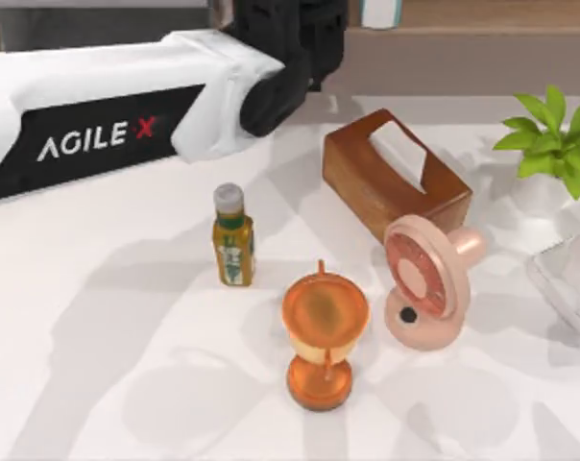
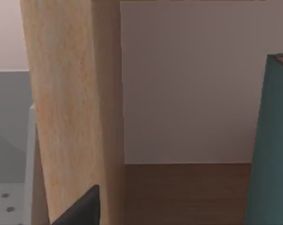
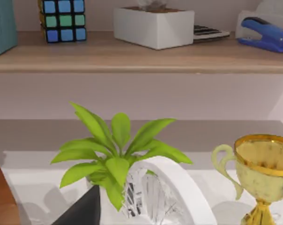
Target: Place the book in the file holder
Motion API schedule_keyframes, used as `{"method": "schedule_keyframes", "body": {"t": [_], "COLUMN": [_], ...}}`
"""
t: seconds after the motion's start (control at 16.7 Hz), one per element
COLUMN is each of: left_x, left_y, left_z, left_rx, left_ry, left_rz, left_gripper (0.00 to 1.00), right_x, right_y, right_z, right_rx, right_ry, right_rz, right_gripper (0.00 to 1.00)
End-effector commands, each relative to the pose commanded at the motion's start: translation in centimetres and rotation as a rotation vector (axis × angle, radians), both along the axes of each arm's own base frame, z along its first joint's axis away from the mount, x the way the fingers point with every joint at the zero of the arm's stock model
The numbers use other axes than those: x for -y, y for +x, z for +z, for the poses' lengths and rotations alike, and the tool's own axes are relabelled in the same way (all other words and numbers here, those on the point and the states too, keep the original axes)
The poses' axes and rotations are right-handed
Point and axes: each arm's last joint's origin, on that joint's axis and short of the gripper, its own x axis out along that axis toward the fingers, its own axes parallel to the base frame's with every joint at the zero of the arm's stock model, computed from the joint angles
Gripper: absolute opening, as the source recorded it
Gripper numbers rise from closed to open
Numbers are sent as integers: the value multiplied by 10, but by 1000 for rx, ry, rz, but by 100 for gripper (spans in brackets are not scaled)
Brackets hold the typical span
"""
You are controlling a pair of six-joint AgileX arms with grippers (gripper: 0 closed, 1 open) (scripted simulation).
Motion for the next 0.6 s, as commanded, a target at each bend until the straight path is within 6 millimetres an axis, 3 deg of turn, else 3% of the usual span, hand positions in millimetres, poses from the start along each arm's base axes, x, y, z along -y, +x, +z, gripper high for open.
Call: {"method": "schedule_keyframes", "body": {"t": [0.18, 0.3, 0.6], "left_x": [48, 69, 84], "left_y": [21, 30, 36], "left_z": [-40, -62, -78], "left_rx": [-4, -2, 4], "left_ry": [0, -5, -15], "left_rz": [8, 15, 22], "left_gripper": [100, 100, 100], "right_x": [0, 0, 0], "right_y": [0, 0, 0], "right_z": [0, 0, 0], "right_rx": [0, 0, 0], "right_ry": [0, 0, 0], "right_rz": [0, 0, 0], "right_gripper": [100, 100, 100]}}
